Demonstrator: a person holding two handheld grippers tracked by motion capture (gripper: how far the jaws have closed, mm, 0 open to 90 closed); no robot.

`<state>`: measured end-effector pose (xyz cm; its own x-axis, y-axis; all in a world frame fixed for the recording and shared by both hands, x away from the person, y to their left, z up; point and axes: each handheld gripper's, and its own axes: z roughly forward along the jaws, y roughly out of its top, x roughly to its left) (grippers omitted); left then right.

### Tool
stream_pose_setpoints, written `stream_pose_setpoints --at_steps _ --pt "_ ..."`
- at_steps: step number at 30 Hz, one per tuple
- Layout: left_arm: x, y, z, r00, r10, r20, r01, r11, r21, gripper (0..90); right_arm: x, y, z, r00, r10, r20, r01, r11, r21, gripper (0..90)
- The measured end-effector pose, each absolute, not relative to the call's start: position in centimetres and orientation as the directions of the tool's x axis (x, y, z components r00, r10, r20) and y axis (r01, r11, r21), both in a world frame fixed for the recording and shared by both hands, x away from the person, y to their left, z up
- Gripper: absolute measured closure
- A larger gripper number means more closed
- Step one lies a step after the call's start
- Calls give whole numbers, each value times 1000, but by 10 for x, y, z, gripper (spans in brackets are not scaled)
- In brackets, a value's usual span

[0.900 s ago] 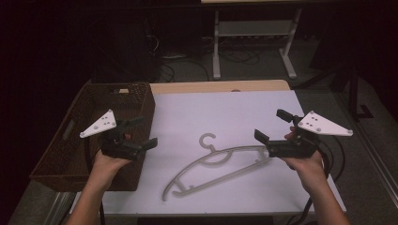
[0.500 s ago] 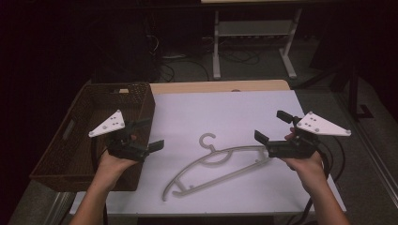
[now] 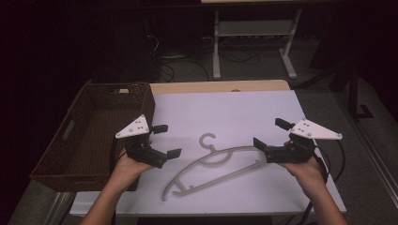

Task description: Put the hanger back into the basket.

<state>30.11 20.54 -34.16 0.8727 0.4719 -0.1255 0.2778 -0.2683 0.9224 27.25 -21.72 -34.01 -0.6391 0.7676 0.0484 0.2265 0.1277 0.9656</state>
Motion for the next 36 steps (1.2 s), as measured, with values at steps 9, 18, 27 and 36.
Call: stream_pose_setpoints --at_steps 9,18,27,36 --pt "307 187 -357 880 453 -142 315 -334 889 0 270 -217 -361 -637 768 63 281 155 947 0" --pt "313 175 -366 887 439 -146 328 -374 868 0 267 -220 -372 -634 770 67 301 166 939 0" --pt "325 164 -377 895 421 -150 330 -397 856 0 265 -222 -380 -623 779 66 319 176 931 0" --pt "332 159 -383 894 419 -158 328 -371 869 0 267 -213 -386 -643 761 85 345 188 920 25"
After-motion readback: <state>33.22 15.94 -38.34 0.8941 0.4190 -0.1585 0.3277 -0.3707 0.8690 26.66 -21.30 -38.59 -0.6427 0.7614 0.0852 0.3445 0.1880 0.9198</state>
